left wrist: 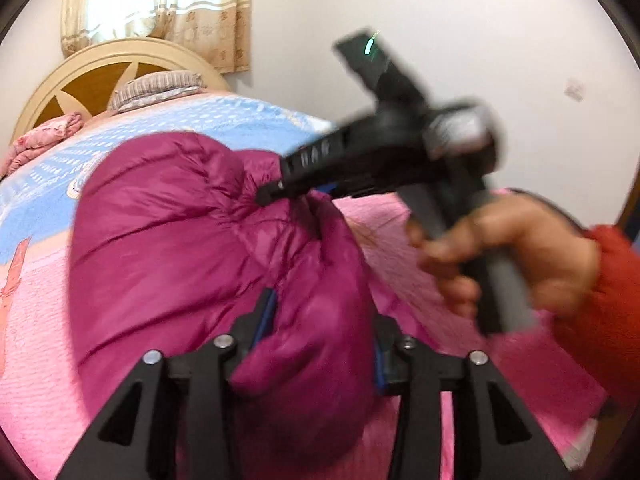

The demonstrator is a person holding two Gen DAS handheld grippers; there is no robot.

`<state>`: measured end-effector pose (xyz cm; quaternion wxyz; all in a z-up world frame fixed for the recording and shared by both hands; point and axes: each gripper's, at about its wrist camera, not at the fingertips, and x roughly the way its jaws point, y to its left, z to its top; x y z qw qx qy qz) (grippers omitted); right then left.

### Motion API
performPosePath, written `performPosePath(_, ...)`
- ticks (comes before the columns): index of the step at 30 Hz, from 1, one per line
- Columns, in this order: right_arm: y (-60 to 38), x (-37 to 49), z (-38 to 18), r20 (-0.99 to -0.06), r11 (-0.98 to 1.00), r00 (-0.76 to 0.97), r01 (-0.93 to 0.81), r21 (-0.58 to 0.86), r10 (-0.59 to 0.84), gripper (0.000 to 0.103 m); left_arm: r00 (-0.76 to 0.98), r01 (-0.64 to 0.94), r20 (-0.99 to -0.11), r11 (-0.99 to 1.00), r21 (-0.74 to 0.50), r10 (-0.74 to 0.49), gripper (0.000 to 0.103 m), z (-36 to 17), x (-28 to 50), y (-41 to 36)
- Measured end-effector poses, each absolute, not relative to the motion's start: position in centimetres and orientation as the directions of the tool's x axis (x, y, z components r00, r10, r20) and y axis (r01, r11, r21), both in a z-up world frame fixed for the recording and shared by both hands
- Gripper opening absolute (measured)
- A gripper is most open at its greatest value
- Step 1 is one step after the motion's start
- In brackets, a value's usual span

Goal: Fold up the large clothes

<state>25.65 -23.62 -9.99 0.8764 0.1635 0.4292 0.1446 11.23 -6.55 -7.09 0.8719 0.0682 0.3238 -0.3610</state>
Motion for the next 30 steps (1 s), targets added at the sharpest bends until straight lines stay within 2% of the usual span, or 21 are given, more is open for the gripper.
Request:
performPosePath(1, -23.2, 25.6, -9.7, -0.709, 0.914, 0.592, -0.130, 0.384, 0.383, 0.022, 0.522, 0.677, -0.606, 0.724, -0.133, -0.600, 0.045, -6.5, 11.0, -5.6)
performPosePath(2, -22.7, 25.6, -9.6, -0.709, 0.917, 0.593, -0.150, 0.369, 0.382, 0.022, 0.521, 0.677, -0.593, 0.720, -0.151, -0.614, 0.055, -5.6, 10.9, -4.2)
performPosePath(3, -22.2, 25.5, -9.2, -0.703, 0.921, 0.602, -0.170, 0.350, 0.378, 0.019, 0.552, 0.660, -0.569, 0.737, -0.148, -0.609, 0.075, -4.4, 10.9, -2.6)
performPosePath(5, -21.2, 25.3, -8.1, -0.676, 0.916, 0.620, -0.230, 0.330, 0.399, 0.018, 0.647, 0.603, -0.505, 0.788, -0.120, -0.572, 0.083, -2.3, 11.2, 0.1)
performPosePath(9, -21.3, 26.5, -8.0, -0.650, 0.897, 0.623, -0.234, 0.376, 0.435, 0.017, 0.737, 0.506, -0.442, 0.851, -0.142, -0.511, 0.083, 0.1, 13.6, 3.7)
performPosePath(12, -22.4, 27.6, -9.5, -0.641, 0.869, 0.598, -0.224, 0.442, 0.480, 0.017, 0.776, 0.432, -0.465, 0.896, -0.100, -0.426, 0.083, -0.7, 16.4, 4.1)
performPosePath(14, -23.4, 28.4, -11.0, -0.638, 0.850, 0.583, -0.198, 0.488, 0.502, 0.017, 0.771, 0.390, -0.498, 0.912, -0.124, -0.397, 0.083, -2.3, 19.1, 4.0)
performPosePath(16, -24.9, 28.5, -12.5, -0.621, 0.815, 0.575, -0.153, 0.558, 0.533, 0.017, 0.729, 0.347, -0.551, 0.913, -0.215, -0.407, 0.082, -4.2, 22.3, 3.3)
performPosePath(18, -26.1, 28.4, -13.9, -0.591, 0.766, 0.566, -0.118, 0.632, 0.574, 0.017, 0.701, 0.342, -0.567, 0.902, -0.264, -0.432, 0.082, -5.4, 24.0, 1.9)
performPosePath(20, -27.1, 28.0, -15.3, -0.558, 0.712, 0.562, -0.083, 0.697, 0.611, 0.017, 0.686, 0.356, -0.578, 0.896, -0.264, -0.443, 0.082, -5.9, 24.8, -0.3)
performPosePath(23, -27.9, 27.3, -16.6, -0.521, 0.663, 0.576, -0.050, 0.747, 0.630, 0.015, 0.658, 0.420, -0.604, 0.885, -0.200, -0.449, 0.082, -6.4, 26.0, -4.3)
performPosePath(25, -27.8, 26.8, -16.7, -0.520, 0.667, 0.588, -0.046, 0.743, 0.620, 0.014, 0.658, 0.430, -0.652, 0.899, -0.086, -0.378, 0.082, -7.4, 26.0, -7.2)
performPosePath(27, -27.6, 26.4, -16.6, -0.529, 0.680, 0.597, -0.039, 0.732, 0.604, 0.014, 0.658, 0.444, -0.671, 0.896, -0.021, -0.341, 0.092, -8.2, 25.5, -8.3)
performPosePath(30, -27.6, 25.9, -16.6, -0.532, 0.688, 0.600, -0.043, 0.724, 0.598, 0.014, 0.673, 0.458, -0.675, 0.887, 0.060, -0.302, 0.096, -9.2, 24.6, -9.2)
